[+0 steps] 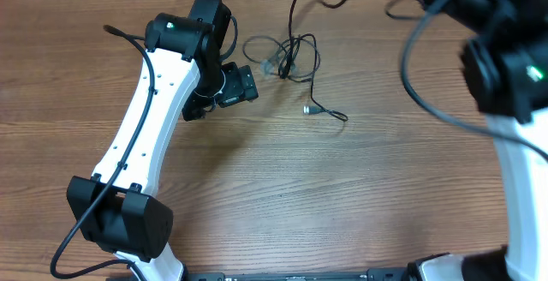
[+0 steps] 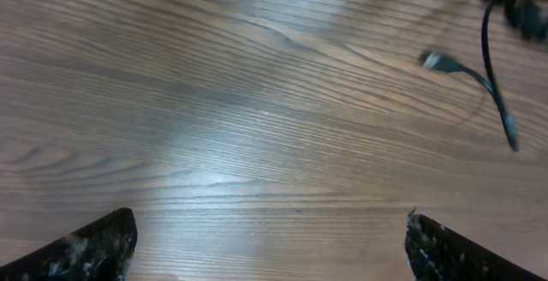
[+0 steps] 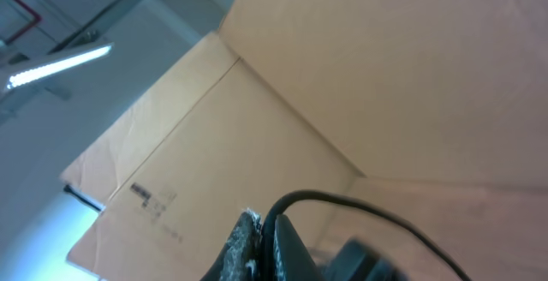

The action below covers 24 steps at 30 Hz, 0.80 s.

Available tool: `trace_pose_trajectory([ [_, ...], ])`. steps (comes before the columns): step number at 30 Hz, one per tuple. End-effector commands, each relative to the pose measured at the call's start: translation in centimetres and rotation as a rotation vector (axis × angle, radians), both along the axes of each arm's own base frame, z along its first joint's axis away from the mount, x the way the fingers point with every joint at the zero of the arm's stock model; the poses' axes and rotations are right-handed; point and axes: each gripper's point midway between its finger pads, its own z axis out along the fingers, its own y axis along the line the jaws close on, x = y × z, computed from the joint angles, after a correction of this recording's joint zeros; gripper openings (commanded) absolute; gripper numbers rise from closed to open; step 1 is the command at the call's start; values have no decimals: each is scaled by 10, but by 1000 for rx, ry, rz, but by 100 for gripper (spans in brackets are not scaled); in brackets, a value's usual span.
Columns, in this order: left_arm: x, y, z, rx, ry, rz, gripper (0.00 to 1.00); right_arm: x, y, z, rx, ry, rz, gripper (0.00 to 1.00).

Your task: Untangle cables

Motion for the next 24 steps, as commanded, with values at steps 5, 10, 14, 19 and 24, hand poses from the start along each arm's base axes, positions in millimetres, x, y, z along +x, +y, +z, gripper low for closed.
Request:
trace_pose_trajectory([
  [5, 4, -21, 15, -126, -66, -96, 100, 16, -46, -106, -267, 362, -308, 4],
  [10, 6, -37, 21, -212, -102, -210, 100, 11, -1, -101, -199, 342, -22, 4],
  [14, -5, -67, 36, -391, -148, -443, 100, 4, 14, -61, -91, 232, 84, 4],
  [19, -18, -91, 56, -569, -247, -706, 100, -1, 18, -53, -20, 282, 129, 4],
  [24, -1, -90, 55, -520, -317, -711, 100, -9, 22, -62, -29, 332, 170, 4],
])
